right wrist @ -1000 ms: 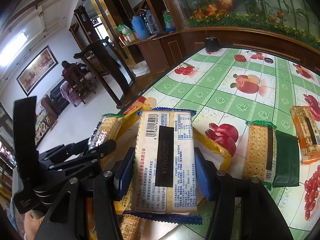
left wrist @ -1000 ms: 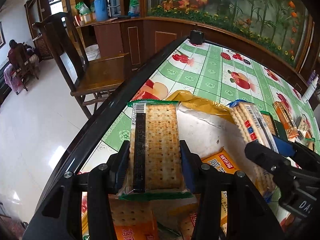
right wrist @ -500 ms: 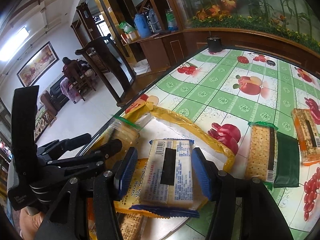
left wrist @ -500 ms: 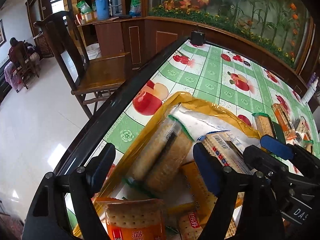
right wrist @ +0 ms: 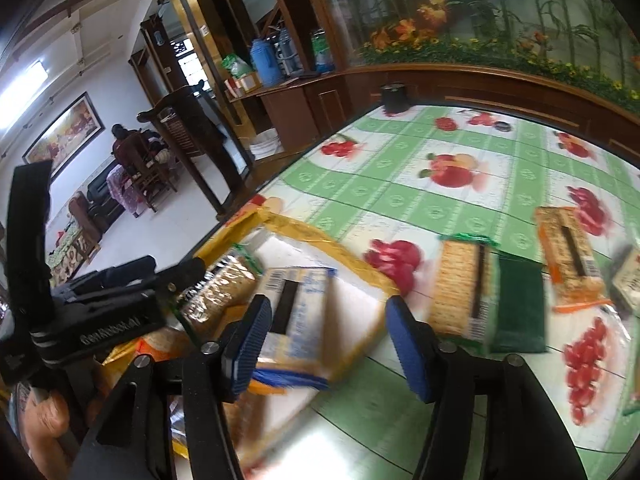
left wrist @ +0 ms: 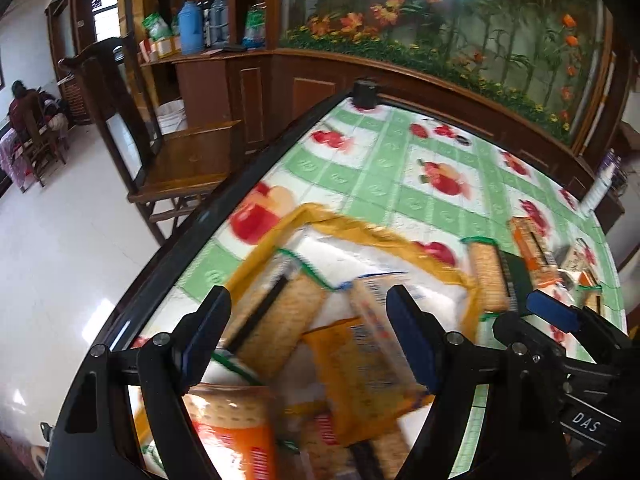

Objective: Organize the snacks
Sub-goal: 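Lower both packs into the box and open both grippers, then move both grippers back over the loose snack packs on the table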

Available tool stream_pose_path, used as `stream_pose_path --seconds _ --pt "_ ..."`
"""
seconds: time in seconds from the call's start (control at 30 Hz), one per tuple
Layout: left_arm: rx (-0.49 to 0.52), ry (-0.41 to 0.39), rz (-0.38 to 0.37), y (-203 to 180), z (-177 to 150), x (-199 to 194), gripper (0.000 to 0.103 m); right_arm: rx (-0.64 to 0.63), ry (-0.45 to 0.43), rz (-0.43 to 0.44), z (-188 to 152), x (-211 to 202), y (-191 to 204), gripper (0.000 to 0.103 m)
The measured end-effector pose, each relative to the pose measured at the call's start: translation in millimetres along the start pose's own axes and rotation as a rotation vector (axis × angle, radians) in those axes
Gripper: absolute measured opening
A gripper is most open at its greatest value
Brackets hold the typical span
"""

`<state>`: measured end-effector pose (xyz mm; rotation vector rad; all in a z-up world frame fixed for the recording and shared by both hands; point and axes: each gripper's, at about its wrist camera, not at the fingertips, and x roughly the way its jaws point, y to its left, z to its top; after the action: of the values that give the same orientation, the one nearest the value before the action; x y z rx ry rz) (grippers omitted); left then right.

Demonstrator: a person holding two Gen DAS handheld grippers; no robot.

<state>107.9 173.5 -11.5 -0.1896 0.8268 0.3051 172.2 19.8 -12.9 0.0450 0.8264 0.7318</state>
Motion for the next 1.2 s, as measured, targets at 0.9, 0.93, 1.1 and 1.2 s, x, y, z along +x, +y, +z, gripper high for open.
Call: stream_pose_path --seconds 0.9,0.93,1.1,1.2 --pt "0.291 0.006 -0.004 -211.3 -5.7 35.8 0.08 0.355 -0.111 -0.347 -81.3 -149.3 -217.3 0.087" --pt "0.295 0.004 0.007 -214.2 -5.3 38.5 0.08 0.359 -0.11 -0.349 -83.1 -150.4 -220.4 0.087" --pt "0.302 0.024 0.047 -219.3 -6.1 57.5 0.08 0.379 -0.106 -0.364 -90.4 -153.3 -232.8 0.087" --pt "0.282 0.058 0.021 -217.8 -7.6 69.3 0.08 0.389 -0.1 -0.369 -91.6 -152.0 -237.5 0.087"
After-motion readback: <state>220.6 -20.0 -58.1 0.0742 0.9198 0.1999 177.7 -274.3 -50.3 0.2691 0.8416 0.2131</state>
